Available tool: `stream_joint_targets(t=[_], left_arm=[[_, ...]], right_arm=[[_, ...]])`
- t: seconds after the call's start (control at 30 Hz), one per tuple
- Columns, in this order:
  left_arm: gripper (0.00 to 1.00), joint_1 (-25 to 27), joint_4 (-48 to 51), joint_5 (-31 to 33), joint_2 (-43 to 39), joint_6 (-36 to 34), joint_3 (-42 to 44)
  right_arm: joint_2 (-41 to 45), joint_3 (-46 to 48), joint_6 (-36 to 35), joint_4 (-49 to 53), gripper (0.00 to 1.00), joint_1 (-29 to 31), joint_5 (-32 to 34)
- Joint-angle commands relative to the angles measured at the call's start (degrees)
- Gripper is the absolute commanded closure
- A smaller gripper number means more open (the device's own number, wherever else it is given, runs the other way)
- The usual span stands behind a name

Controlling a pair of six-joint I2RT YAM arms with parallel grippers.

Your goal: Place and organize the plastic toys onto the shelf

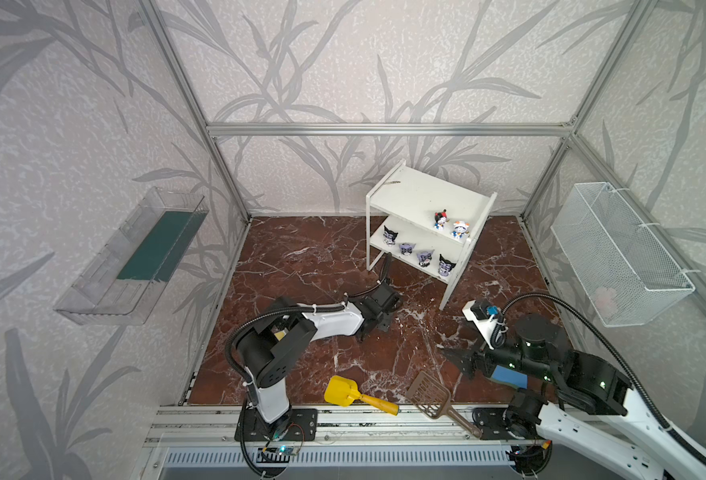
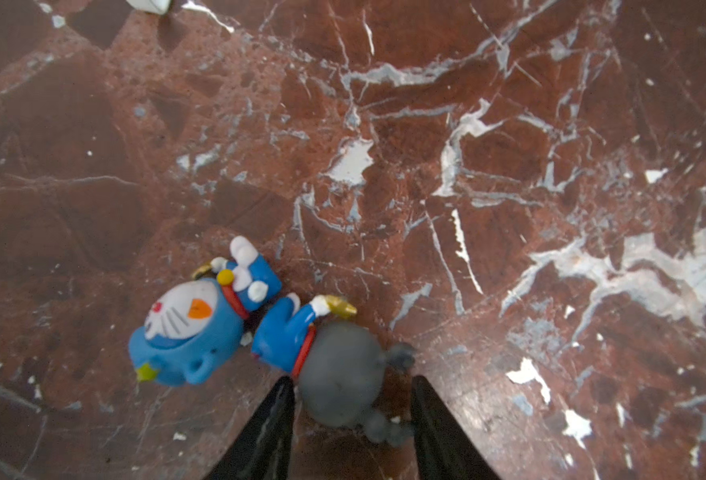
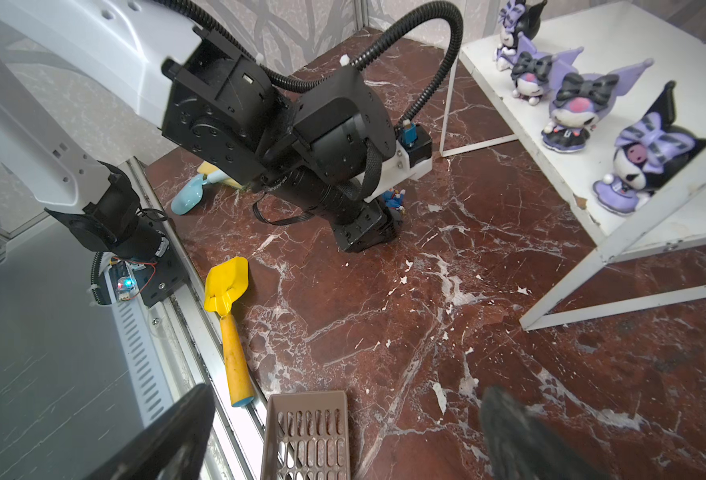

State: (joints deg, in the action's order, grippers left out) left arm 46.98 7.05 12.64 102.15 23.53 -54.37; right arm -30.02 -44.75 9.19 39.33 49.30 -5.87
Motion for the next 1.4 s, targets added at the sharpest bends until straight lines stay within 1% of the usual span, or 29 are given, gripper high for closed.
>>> stream_joint_targets(t=[0.0,0.07,0.2,0.23,0.3,0.37,0.4,0.5,0.6,0.67,0.73,0.77,0.8,0.87,0.97,1.07,1.17,1.37], left_arm=[[0.57,0.2,-2.0,1.5,-0.2,2.1,0.7],[0.58,0.1,-3.6,-0.7,-1.5,1.2,2.0],[0.6,0.1,-8.7,-8.4,-6.8,-1.2,7.6],[0.61,0.1,-8.5,-9.9,-8.2,-1.6,8.6],[0.62,0.2,-9.8,-16.4,-11.5,-3.5,11.3],[0.65,0.2,-9.1,-20.8,-14.2,-3.8,12.9],[0.65,0.1,-9.7,-24.7,-15.3,-4.4,13.8],[0.66,0.3,-8.3,-30.9,-17.1,-4.5,14.5],[0.68,0.2,-8.0,-30.6,-18.5,-4.4,15.3],[0.69,0.2,-6.4,-27.1,-18.7,-3.8,14.6],[0.57,0.1,-5.0,-22.7,-18.4,-3.2,13.5],[0.51,0.1,-4.7,-19.0,-18.0,-2.2,12.9],[0.48,0.1,-4.6,-15.6,-17.4,-0.9,12.4],[0.47,0.0,-3.8,-11.2,-15.7,0.1,10.8],[0.4,0.0,-0.7,-6.5,-12.1,1.7,6.8],[0.39,0.0,1.3,-4.5,-8.5,2.2,3.3],[0.38,0.0,4.4,-0.9,-5.3,4.3,0.2],[0.4,0.2,9.0,4.1,-1.7,6.4,-4.6]], right_arm=[[0.4,0.8,0.1,0.4,0.01,0.3,0.2],[0.4,0.9,0.1,0.3,0.01,0.3,0.2],[0.4,0.8,0.1,0.4,0.01,0.3,0.2],[0.4,0.8,0.1,0.3,0.01,0.2,0.2],[0.5,0.9,0.1,0.2,0.01,0.3,0.2],[0.6,1.0,0.1,0.1,0.01,0.3,0.1],[0.6,1.1,0.0,0.0,0.01,0.3,0.0],[0.5,1.2,0.1,-0.3,0.01,0.2,-0.1],[0.5,1.3,0.2,-0.3,0.01,0.3,-0.3],[0.5,1.3,0.4,-0.5,0.01,0.2,-0.2],[0.4,1.5,0.5,-0.9,0.01,0.3,-0.7],[0.1,1.6,0.6,-1.0,0.01,0.3,-0.9],[-0.2,1.6,0.9,-1.2,0.01,0.3,-1.1],[-0.6,1.8,1.2,-1.4,0.01,0.3,-1.4],[-0.4,1.9,1.4,-1.5,0.01,0.3,-1.5],[0.0,1.9,1.4,-1.6,0.01,0.3,-1.3],[0.2,1.9,1.5,-1.3,0.01,0.3,-1.2],[1.1,2.0,1.5,-1.1,0.01,0.3,-0.9]])
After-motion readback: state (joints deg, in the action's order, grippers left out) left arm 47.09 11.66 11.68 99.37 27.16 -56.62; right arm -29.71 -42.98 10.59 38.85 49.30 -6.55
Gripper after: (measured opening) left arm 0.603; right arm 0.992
